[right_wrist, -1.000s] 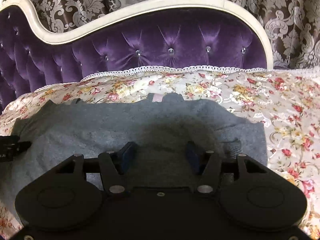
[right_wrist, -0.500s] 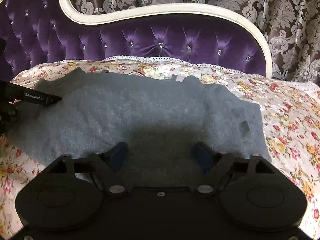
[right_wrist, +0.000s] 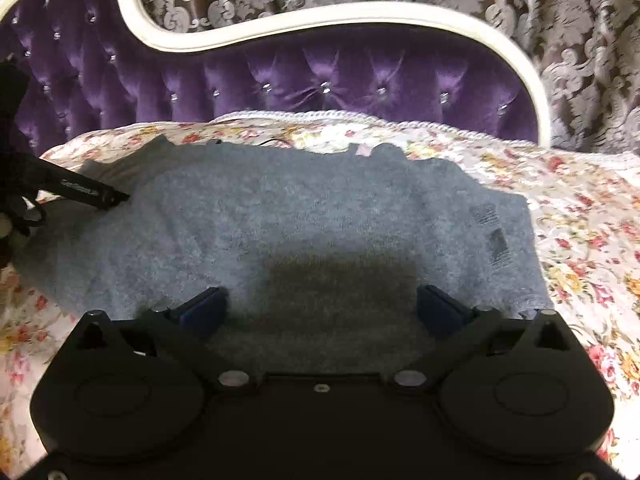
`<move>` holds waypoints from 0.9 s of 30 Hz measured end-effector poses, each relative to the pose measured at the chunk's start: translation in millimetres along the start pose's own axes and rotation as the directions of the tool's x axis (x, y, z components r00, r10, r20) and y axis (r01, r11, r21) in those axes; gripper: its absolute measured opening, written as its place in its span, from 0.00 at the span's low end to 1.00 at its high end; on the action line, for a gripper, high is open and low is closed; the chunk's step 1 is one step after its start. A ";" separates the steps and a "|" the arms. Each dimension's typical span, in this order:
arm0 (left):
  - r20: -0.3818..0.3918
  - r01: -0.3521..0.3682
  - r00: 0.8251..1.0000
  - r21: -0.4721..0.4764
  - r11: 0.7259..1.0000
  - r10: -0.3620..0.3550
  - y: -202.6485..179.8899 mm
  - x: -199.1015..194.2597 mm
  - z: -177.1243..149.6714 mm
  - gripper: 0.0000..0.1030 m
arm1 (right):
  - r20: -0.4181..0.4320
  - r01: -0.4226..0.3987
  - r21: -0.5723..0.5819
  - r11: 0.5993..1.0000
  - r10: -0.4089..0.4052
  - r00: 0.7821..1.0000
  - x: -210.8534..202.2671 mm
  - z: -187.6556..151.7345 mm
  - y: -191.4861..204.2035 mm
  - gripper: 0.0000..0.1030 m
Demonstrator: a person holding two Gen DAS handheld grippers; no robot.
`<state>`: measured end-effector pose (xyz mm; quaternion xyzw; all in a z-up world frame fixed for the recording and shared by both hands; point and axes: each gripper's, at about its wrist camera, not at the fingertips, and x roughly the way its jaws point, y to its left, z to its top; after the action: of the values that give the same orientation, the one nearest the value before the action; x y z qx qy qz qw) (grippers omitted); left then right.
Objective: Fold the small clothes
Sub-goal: 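Open both tools and smooth the folded sweater flat, then grasp one side of the folded grey sweater with the right tool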
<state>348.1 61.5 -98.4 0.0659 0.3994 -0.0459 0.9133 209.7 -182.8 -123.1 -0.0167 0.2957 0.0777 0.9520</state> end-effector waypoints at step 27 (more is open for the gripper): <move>-0.096 0.000 0.995 0.031 1.000 0.003 -1.9 -1.1 22.1 0.61 | 0.120 -0.353 0.588 0.728 0.353 0.928 9.8 -6.1 -157.9 1.00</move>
<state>363.1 56.2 -82.8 0.0826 0.4421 -0.0484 0.8919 239.1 -337.8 -135.9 0.3419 0.3026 0.1593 0.8753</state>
